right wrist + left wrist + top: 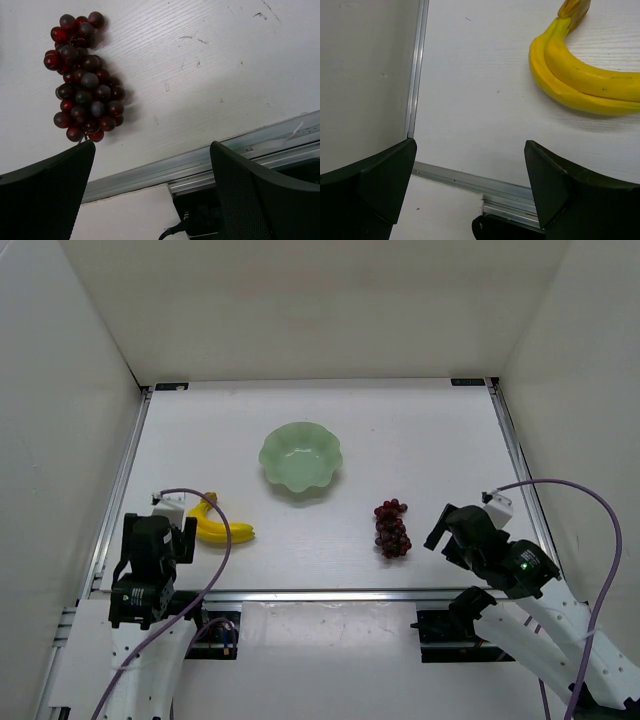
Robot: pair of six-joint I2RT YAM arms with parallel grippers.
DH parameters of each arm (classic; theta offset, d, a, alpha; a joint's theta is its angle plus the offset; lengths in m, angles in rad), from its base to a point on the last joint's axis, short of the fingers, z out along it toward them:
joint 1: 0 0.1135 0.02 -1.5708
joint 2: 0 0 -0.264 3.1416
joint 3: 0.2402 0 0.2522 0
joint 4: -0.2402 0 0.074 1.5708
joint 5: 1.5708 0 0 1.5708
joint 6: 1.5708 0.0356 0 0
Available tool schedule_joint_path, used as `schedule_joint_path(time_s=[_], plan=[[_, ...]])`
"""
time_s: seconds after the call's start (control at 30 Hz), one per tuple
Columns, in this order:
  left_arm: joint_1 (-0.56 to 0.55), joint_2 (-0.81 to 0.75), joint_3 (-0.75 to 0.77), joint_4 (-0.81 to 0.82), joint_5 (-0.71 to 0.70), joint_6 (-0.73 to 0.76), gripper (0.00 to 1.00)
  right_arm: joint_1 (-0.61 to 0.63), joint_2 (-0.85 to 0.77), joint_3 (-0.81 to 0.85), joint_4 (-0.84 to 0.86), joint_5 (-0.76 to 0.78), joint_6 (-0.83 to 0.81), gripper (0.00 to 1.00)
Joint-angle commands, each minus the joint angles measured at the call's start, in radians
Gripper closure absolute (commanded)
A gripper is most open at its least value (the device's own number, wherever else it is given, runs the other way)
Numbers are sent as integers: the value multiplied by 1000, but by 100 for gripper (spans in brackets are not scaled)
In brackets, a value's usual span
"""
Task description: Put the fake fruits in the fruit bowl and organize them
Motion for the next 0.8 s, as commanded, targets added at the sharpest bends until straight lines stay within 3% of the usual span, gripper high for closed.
schedule_joint_path(time_s=[0.0, 0.07, 0.2, 0.3, 0.33, 0.4, 0.43, 0.5, 0.6, 0.77], plan=[[4, -7, -7, -31, 18, 5, 0, 8, -22, 24, -19, 93, 16, 1], [4, -16, -7, -31, 29, 5, 0, 8, -10, 50, -9, 104, -40, 1], [4, -17, -7, -31, 69, 26, 0, 8, 67, 154, 126, 70, -325, 1], [4, 40, 26, -31, 151, 48, 0, 8, 223, 260, 244, 70, -489, 1], [4, 90, 39, -22, 173, 60, 0, -2, 348, 342, 244, 60, -511, 1], [4, 161, 81, -11, 236, 60, 0, -34, 479, 421, 244, -46, -576, 1], [4, 204, 98, 3, 258, 60, 0, -79, 585, 442, 253, -212, -588, 1], [4, 348, 137, 3, 340, 60, 0, -122, 659, 424, 311, -322, -588, 1], [4, 520, 207, 3, 397, 40, 0, -177, 783, 406, 361, -428, -550, 1], [4, 660, 278, 12, 387, 17, 0, -168, 972, 436, 310, -480, -504, 1]])
